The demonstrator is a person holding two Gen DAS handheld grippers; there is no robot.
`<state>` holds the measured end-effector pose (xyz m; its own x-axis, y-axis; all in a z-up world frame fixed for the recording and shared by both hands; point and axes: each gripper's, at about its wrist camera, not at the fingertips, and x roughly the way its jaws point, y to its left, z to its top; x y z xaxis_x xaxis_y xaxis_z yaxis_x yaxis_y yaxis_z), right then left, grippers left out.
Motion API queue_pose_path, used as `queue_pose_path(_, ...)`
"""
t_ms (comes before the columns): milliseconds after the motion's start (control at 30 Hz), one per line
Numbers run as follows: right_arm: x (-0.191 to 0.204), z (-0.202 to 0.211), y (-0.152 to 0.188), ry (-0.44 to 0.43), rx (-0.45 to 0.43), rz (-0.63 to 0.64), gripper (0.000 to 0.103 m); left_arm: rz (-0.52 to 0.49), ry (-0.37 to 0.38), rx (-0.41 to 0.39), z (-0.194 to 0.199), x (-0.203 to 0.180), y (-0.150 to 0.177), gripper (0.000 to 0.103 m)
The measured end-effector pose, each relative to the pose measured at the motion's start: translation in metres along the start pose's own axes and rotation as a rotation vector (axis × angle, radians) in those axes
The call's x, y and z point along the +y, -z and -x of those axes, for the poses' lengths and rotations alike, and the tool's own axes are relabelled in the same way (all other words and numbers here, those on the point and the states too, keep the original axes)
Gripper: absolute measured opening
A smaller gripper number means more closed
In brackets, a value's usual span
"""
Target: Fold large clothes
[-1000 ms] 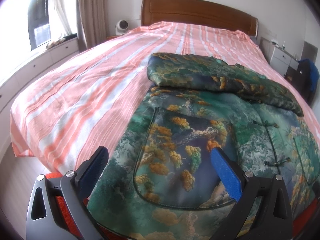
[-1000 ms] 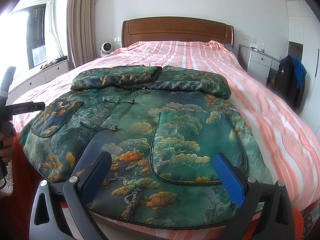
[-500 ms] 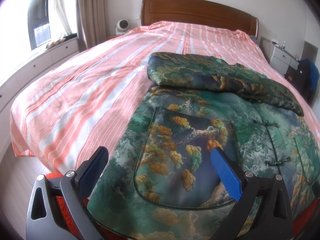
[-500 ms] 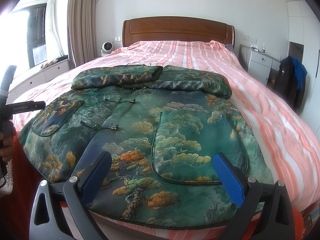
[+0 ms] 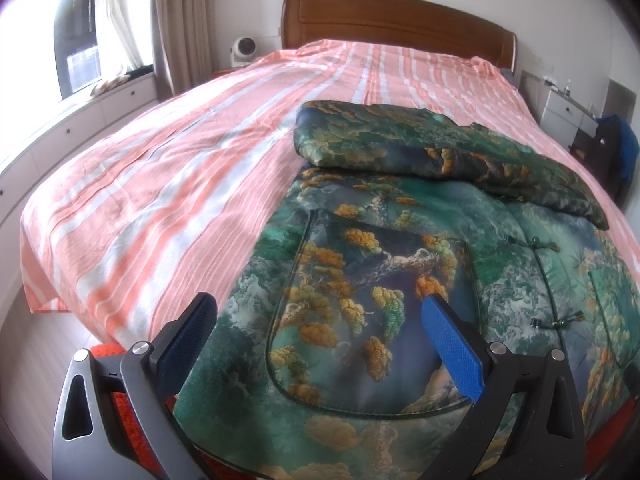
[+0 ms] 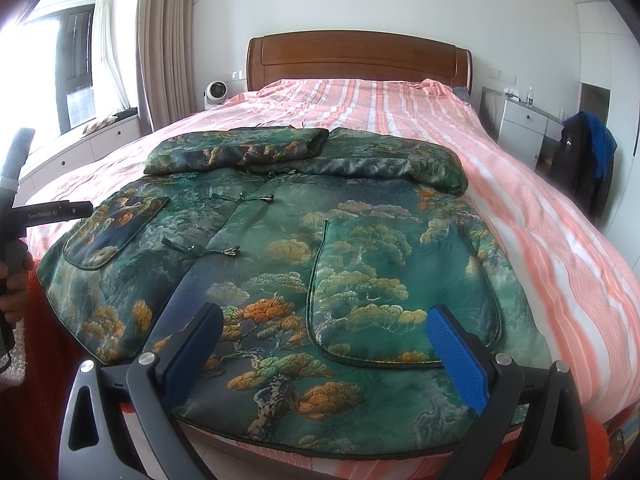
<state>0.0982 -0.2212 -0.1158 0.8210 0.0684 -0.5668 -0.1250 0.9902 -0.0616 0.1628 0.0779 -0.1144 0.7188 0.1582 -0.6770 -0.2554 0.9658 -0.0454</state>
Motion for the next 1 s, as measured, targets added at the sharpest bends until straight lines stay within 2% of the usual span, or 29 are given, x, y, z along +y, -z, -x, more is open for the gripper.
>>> queue_pose_path(600, -0.008, 0.003, -0.002, -0.004, -0.005, -0.028, 0.100, -0.014, -0.003, 0.018, 0.000, 0.006, -0.004, 0.102)
queue_pose_path(667, -0.025, 0.006, -0.004, 0.008, -0.001, -0.096, 0.100, -0.014, 0.035, 0.056, -0.003, 0.014, -0.009, 0.102)
queue_pose_path(733, -0.049, 0.012, -0.007, 0.033, 0.004, -0.179, 0.100, -0.019, 0.086, 0.127, -0.012, 0.029, -0.009, 0.102)
queue_pose_path(900, -0.144, 0.040, -0.012, 0.180, -0.017, -0.425, 0.100, -0.019, 0.210, 0.387, -0.046, 0.058, 0.007, 0.102)
queue_pose_path(933, -0.161, 0.044, -0.012, 0.181, -0.006, -0.454, 0.100, -0.014, 0.238, 0.432, -0.051, 0.061, 0.013, 0.102)
queue_pose_path(1000, -0.188, 0.038, -0.007, 0.104, 0.091, -0.474, 0.100, -0.018, 0.261, 0.458, -0.054, 0.064, 0.019, 0.102)
